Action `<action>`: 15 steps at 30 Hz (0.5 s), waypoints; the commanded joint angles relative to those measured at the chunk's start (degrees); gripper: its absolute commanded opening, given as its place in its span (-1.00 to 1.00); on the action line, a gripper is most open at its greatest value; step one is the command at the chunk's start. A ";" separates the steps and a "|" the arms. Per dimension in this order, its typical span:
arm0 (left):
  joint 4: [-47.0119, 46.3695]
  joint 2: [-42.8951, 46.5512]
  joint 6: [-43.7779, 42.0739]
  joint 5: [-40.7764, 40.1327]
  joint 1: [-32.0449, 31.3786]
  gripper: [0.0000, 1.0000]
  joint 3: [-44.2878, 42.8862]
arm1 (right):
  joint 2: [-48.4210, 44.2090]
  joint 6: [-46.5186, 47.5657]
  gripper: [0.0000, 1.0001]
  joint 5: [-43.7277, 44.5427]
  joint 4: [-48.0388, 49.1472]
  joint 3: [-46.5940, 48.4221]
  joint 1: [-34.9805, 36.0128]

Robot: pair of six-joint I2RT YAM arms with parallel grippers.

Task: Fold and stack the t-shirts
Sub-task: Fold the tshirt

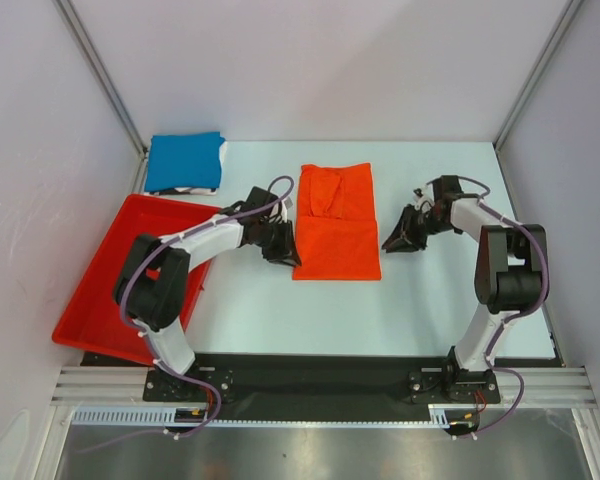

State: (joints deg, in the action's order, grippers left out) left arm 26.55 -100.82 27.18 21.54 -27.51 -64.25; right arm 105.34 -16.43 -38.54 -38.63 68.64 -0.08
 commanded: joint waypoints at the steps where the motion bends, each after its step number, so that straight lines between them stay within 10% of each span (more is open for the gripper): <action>1: -7.63 -1.73 4.45 8.75 2.80 -0.50 -2.02 | -1.37 -10.10 -0.43 -5.49 13.74 -1.58 3.50; 8: -5.11 -10.20 4.29 5.20 6.06 -0.48 -11.60 | 0.66 -9.34 0.01 -2.60 12.55 1.84 5.53; 15: -1.24 1.23 3.13 -1.93 4.75 0.08 -2.39 | -4.96 -3.79 0.34 -1.44 8.22 -5.26 3.68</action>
State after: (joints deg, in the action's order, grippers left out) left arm 22.33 -105.86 30.92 23.22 -21.63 -69.38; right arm 104.33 -22.79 -40.42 -28.16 65.89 4.47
